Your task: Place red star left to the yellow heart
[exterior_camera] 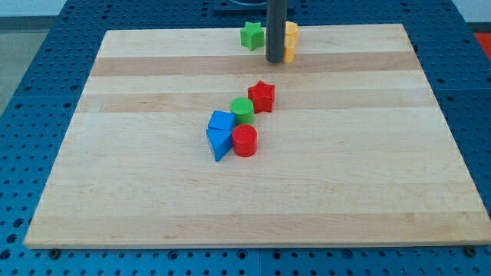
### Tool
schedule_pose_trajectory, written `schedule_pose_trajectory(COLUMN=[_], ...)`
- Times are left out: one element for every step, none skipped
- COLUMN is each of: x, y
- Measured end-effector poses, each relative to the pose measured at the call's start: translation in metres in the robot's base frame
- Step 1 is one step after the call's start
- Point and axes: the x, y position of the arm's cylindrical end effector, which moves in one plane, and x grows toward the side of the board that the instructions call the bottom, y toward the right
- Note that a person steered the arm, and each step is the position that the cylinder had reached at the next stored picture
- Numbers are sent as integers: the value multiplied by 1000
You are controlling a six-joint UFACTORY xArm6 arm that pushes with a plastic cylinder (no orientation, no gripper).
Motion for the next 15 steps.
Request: schedule_pose_trajectory(x=[11, 37, 64, 94, 124, 138, 137, 132, 118, 111, 111, 93, 66, 37, 17], y=[6, 9, 16, 19, 17, -5, -31, -56, -65, -50, -27, -23, -22, -22, -22])
